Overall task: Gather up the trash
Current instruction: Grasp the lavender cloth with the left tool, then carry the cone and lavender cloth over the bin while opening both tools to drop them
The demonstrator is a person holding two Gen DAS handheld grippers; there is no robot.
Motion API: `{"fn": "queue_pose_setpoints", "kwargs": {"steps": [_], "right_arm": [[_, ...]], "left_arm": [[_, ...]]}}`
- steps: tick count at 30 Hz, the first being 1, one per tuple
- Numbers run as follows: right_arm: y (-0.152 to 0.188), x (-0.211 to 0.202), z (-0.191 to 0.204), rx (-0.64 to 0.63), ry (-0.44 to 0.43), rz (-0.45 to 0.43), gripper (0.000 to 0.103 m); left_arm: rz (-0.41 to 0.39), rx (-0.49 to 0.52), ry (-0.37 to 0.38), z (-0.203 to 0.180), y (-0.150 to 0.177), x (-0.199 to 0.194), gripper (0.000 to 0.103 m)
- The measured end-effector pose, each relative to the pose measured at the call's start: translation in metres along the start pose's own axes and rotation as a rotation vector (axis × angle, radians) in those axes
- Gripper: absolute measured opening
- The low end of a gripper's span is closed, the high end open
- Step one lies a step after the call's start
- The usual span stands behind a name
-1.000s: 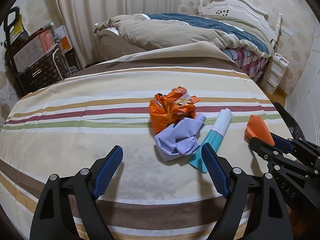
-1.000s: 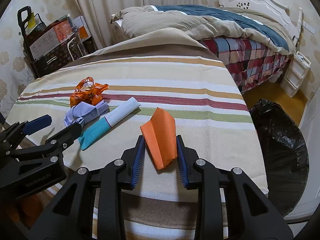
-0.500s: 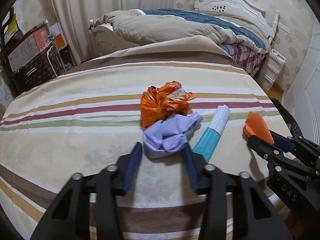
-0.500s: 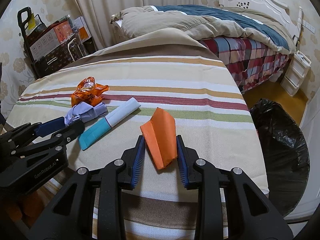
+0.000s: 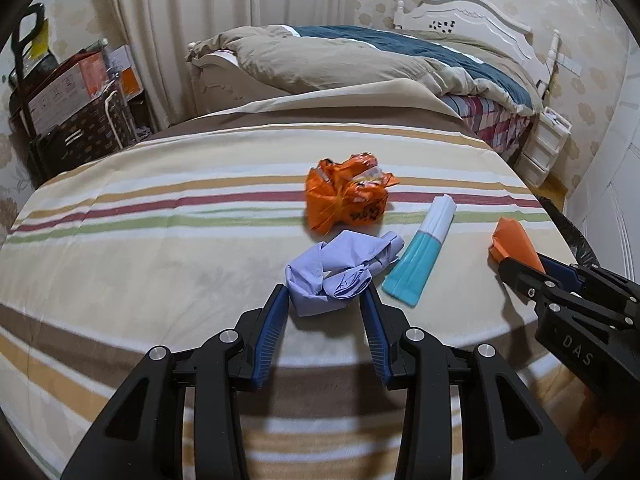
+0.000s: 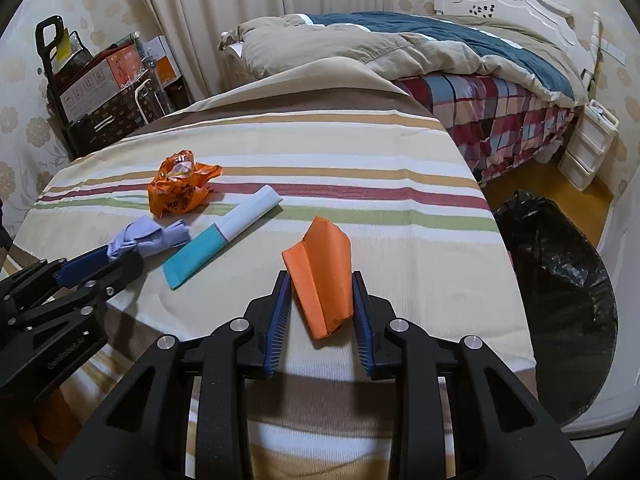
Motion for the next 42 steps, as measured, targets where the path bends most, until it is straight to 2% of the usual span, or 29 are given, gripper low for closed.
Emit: {"fn": "queue_pose_setpoints", "kwargs": {"steps": [9, 19, 31, 42], "right_arm": [[0.014, -0.013, 0.001, 0.002, 0.007, -0.016, 0.029], [0.026, -0.039, -0.015, 0.035, 0.029, -0.053, 0.029], [0.037, -0.072, -0.081, 0.146, 0.107, -0.107, 0.029], [0.043, -0.084, -0.154, 0.257, 0.173, -0.139, 0.029]], "left_arm": [[-0.024, -0.021, 0.013, 0.001, 0.013, -0.017, 0.040], [-0.068, -0.010, 0.052, -0.019, 0.017, -0.039, 0.040], [-0.109, 0.080, 0.123, -0.091, 0.010, -0.053, 0.040], [-0.115, 0.165, 0.161, -0.161, -0.005, -0.042, 0.040]]}}
Point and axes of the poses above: each gripper's, at about its wrist camera, not at the fingertips, and x roughly the way its jaws point, z to its left, y to its underside, the point moved 9 cm from there along x, roughly the way its jaws point, and after that the axes turned 7 degrees about z, right-handed, at the moved point
